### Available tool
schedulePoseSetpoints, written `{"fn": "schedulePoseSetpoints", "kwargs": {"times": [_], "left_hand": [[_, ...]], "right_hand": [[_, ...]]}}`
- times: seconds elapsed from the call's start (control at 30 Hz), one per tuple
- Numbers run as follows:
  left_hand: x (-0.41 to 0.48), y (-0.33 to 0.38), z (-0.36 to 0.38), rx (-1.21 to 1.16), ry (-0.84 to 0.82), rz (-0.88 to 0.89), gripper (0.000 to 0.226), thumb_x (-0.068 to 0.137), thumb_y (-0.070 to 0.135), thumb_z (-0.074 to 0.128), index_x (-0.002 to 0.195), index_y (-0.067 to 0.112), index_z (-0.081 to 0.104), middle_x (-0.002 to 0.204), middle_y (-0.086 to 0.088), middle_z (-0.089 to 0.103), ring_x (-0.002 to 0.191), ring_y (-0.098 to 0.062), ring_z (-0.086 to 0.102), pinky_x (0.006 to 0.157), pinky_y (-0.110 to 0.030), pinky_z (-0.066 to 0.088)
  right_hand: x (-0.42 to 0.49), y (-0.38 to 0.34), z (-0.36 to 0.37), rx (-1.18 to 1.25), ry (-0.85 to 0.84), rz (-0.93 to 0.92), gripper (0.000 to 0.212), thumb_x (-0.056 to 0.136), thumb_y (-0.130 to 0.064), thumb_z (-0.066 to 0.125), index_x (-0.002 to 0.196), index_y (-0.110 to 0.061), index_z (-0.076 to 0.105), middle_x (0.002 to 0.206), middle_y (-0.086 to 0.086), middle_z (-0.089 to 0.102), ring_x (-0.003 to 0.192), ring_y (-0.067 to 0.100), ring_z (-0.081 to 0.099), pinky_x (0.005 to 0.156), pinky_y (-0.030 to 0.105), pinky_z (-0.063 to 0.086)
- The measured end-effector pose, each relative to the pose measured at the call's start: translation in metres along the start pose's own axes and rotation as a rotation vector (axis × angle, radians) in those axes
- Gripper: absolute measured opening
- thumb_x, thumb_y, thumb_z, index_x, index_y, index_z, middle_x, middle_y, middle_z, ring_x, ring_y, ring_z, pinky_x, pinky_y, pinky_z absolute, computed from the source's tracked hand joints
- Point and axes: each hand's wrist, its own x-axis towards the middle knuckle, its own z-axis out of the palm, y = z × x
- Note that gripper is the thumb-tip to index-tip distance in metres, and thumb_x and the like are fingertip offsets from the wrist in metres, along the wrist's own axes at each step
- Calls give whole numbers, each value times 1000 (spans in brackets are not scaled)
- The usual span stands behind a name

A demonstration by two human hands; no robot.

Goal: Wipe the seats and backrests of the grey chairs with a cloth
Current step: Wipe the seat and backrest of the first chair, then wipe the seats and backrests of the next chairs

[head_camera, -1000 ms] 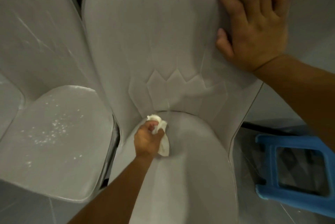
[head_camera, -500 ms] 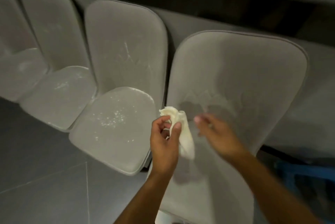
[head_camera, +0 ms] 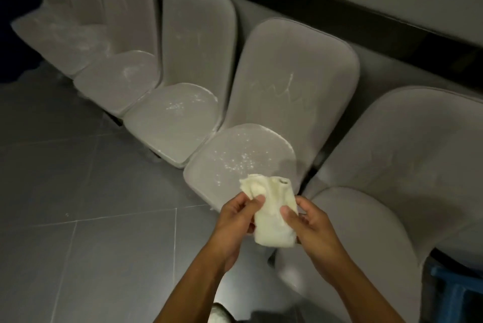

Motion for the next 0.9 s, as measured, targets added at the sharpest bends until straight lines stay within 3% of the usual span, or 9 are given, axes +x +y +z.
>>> {"fn": "schedulePoseSetpoints", "kwargs": {"times": [0.17, 0.27, 0.4, 0.47, 0.5, 0.6, 0.63, 0.77, 0.9], "left_hand": [[-1, 28, -60, -73, 33, 31, 32, 102, 25, 56, 133, 20, 61, 123, -2, 73, 116, -22, 68, 101, -42, 55], [9, 43, -83, -57, 116, 73, 27, 102, 24, 55, 128, 23, 62, 116, 2, 75, 109, -18, 71, 91, -37, 60], [34, 66, -98, 97, 163, 141, 19, 104, 27, 54, 120, 28, 62, 109, 10, 75, 103, -12, 72, 86, -36, 61], [51, 76, -104, 154, 129, 130, 18, 103, 29, 56, 121, 28, 62, 108, 6, 74, 102, -14, 72, 86, -40, 62], [61, 81, -107, 174, 113, 108, 18, 103, 29, 57, 120, 27, 63, 107, 4, 74, 101, -16, 72, 86, -42, 62], [97, 89, -120, 258, 131, 15, 16, 101, 31, 60, 114, 24, 66, 103, 0, 75, 98, -21, 73, 85, -46, 62], [111, 90, -125, 282, 146, -29, 17, 101, 31, 61, 114, 23, 67, 104, -1, 75, 98, -21, 73, 87, -48, 61], [164, 84, -144, 230, 24, -304, 31, 104, 37, 54, 121, 16, 68, 114, -12, 74, 104, -29, 72, 93, -49, 59], [202, 67, -163, 142, -85, -550, 56, 106, 51, 35, 120, 9, 70, 110, -13, 74, 97, -28, 70, 86, -40, 57]], "right_hand": [[14, -10, 58, 6, 86, -11, 19, 95, -24, 60, 105, -13, 73, 97, 10, 75, 92, 31, 72, 79, 43, 57], [29, -16, 85, -16, 106, -22, 19, 98, -25, 59, 101, -15, 74, 94, 10, 75, 90, 30, 71, 77, 44, 56], [64, -21, 112, -49, 192, -17, 20, 102, -25, 52, 97, -21, 71, 88, 3, 73, 83, 21, 68, 66, 31, 55], [84, -22, 122, -4, 182, 56, 12, 99, -34, 55, 104, -29, 64, 93, -6, 70, 82, 10, 67, 61, 23, 55], [95, -23, 126, 23, 167, 94, 23, 93, -41, 59, 115, -34, 58, 99, -10, 68, 85, 6, 67, 60, 21, 55], [127, -10, 138, -3, 206, 72, 87, 73, -50, 70, 146, -45, 24, 120, -16, 56, 100, 4, 63, 65, 19, 55], [138, -2, 141, -19, 230, 53, 93, 73, -48, 71, 149, -47, 18, 124, -18, 51, 104, 4, 61, 69, 18, 55], [179, 29, 160, 74, 156, 132, 61, 83, -53, 72, 136, -49, 43, 127, -11, 61, 106, 6, 66, 82, 26, 57], [215, 55, 172, 184, 188, 260, 35, 89, -47, 62, 121, -35, 59, 107, -3, 74, 99, 16, 71, 80, 28, 56]]}}
